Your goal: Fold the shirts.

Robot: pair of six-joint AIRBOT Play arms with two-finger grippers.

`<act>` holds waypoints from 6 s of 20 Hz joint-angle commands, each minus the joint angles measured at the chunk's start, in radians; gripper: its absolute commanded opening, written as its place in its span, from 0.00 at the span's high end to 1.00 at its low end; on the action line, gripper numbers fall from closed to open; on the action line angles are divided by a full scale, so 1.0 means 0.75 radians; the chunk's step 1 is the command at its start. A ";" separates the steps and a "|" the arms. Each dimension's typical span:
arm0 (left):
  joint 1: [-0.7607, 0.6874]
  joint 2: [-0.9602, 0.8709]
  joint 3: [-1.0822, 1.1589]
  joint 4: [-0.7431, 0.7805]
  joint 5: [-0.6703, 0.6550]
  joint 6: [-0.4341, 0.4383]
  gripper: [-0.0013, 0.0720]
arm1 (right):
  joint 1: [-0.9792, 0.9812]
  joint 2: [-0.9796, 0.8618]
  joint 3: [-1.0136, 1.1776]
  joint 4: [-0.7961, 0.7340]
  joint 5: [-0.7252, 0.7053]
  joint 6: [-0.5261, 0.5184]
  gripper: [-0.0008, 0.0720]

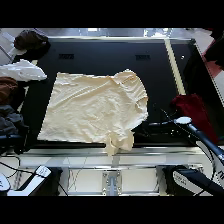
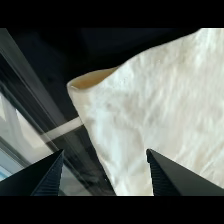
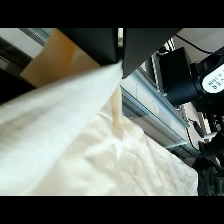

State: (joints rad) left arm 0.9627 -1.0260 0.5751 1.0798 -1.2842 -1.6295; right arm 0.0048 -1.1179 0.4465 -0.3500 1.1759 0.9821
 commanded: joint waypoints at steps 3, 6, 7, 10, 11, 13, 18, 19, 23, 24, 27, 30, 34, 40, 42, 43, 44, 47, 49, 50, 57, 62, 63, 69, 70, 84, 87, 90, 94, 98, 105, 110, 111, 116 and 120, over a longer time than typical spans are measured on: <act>-0.002 -0.109 0.001 0.046 0.082 -0.018 0.16 | 0.003 0.036 0.042 0.017 0.005 -0.006 0.97; -0.002 -0.158 0.001 0.001 0.132 -0.017 0.16 | 0.003 0.036 0.042 0.018 0.004 -0.006 0.97; -0.002 -0.170 0.001 -0.026 0.152 -0.017 0.16 | 0.003 0.036 0.042 0.018 0.003 -0.006 0.97; -0.005 -0.191 0.001 -0.063 0.214 -0.017 0.23 | 0.003 0.036 0.042 0.018 0.001 -0.006 0.97; -0.009 -0.200 0.001 -0.060 0.220 -0.017 0.23 | 0.003 0.036 0.042 0.018 0.000 -0.006 0.97; -0.022 -0.228 0.001 -0.064 0.234 -0.017 0.24 | 0.003 0.036 0.042 0.018 -0.010 -0.006 0.97; -0.138 -0.283 0.001 -0.144 0.361 -0.014 0.33 | 0.003 0.036 0.042 0.020 -0.022 -0.006 0.97; -0.159 -0.286 0.001 -0.151 0.379 -0.017 0.44 | 0.003 0.036 0.042 0.021 -0.022 -0.006 0.97; -0.173 -0.273 0.015 -0.348 0.334 0.108 0.96 | 0.003 0.036 0.042 0.036 -0.019 -0.006 0.97; -0.173 -0.249 0.033 -0.446 0.300 0.205 0.96 | 0.003 0.036 0.042 0.048 -0.009 -0.006 0.97; -0.173 -0.091 0.113 -0.733 0.227 0.431 0.96 | 0.003 0.126 0.077 0.039 -0.006 -0.055 0.97; -0.173 0.146 0.273 -0.926 0.081 0.652 0.97 | 0.003 0.359 0.301 -0.121 -0.011 -0.040 0.97; -0.169 0.491 0.628 -0.881 0.040 0.732 0.97 | 0.003 0.672 0.804 -0.461 0.096 0.020 0.97; -0.189 0.621 1.216 -0.532 0.068 0.641 0.97 | 0.003 0.914 1.468 -0.891 0.102 0.351 0.97; -0.233 0.539 1.365 -0.442 0.049 0.617 0.97 | 0.003 0.910 1.557 -1.049 0.102 0.379 0.97; -0.243 0.493 1.423 -0.390 0.049 0.585 0.97 | 0.003 0.893 1.571 -1.135 0.102 0.380 0.98; -0.243 0.443 1.470 -0.342 0.049 0.541 0.97 | 0.003 0.865 1.570 -1.212 0.104 0.381 0.97; -0.265 0.280 1.483 -0.356 -0.125 0.490 0.97 | 0.003 0.682 1.570 -1.249 0.132 0.381 0.97; -0.392 0.147 1.443 -0.359 -0.289 0.492 0.97 | 0.003 0.489 1.570 -1.229 0.149 0.379 0.97; -0.499 0.086 1.390 -0.293 -0.285 0.492 0.97 | 0.003 0.366 1.569 -1.225 0.166 0.378 0.97; -0.995 -0.532 1.187 0.598 0.480 0.171 0.97 | 0.003 -0.511 1.510 -1.141 -0.183 0.373 0.97; -1.025 -0.926 1.415 0.600 0.549 0.129 0.97 | 0.003 -0.896 1.678 -1.039 -0.504 0.375 0.97; -1.037 -0.947 1.440 0.600 0.573 0.132 0.97 | 0.003 -0.932 1.734 -1.040 -0.511 0.375 0.97; -1.124 -0.900 1.435 0.719 0.473 0.298 0.97 | 0.023 -0.930 1.905 -1.124 -0.134 0.373 0.98; -1.139 -0.902 1.426 0.765 0.429 0.298 0.97 | 0.036 -0.929 1.900 -1.185 -0.049 0.376 0.98; -1.185 -0.995 1.213 0.792 0.434 0.253 0.97 | 0.120 -1.045 1.570 -1.267 -0.112 0.452 0.97; -1.187 -0.941 1.215 0.784 0.373 0.222 0.16 | 0.119 -1.039 1.609 -1.215 0.057 0.455 0.62; -1.151 -0.726 1.213 0.784 0.355 0.119 0.02 | 0.115 -0.949 1.722 -1.298 0.379 0.435 0.59; -0.942 -0.268 0.925 0.794 0.401 0.073 0.02 | -0.014 -0.612 1.544 -1.343 0.477 0.410 0.59; -0.641 0.196 0.251 0.715 0.574 -0.281 0.02 | -0.157 -0.270 0.774 -0.888 0.269 0.435 0.39; -0.525 0.320 -0.082 0.285 0.662 -0.330 0.02 | -0.012 -0.190 -0.039 -0.174 0.052 0.328 0.25; -0.525 0.202 -0.082 0.123 0.660 -0.277 0.02 | 0.234 -0.203 -0.058 -0.024 -0.357 0.331 0.18; -0.525 0.185 -0.082 0.056 0.660 -0.232 0.02 | 0.252 -0.202 -0.051 0.001 -0.408 0.348 0.30; -0.525 0.075 -0.082 -0.122 0.629 -0.206 0.03 | 0.255 -0.184 0.033 0.034 -0.366 0.292 0.97; -0.525 -0.087 -0.081 -0.256 0.608 -0.195 0.16 | 0.255 -0.145 0.119 0.030 -0.314 0.275 0.97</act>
State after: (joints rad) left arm 0.5678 -1.0172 0.5144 0.9836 -0.8211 -1.7893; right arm 0.1921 -1.2430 0.4976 -0.3378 0.9249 1.2060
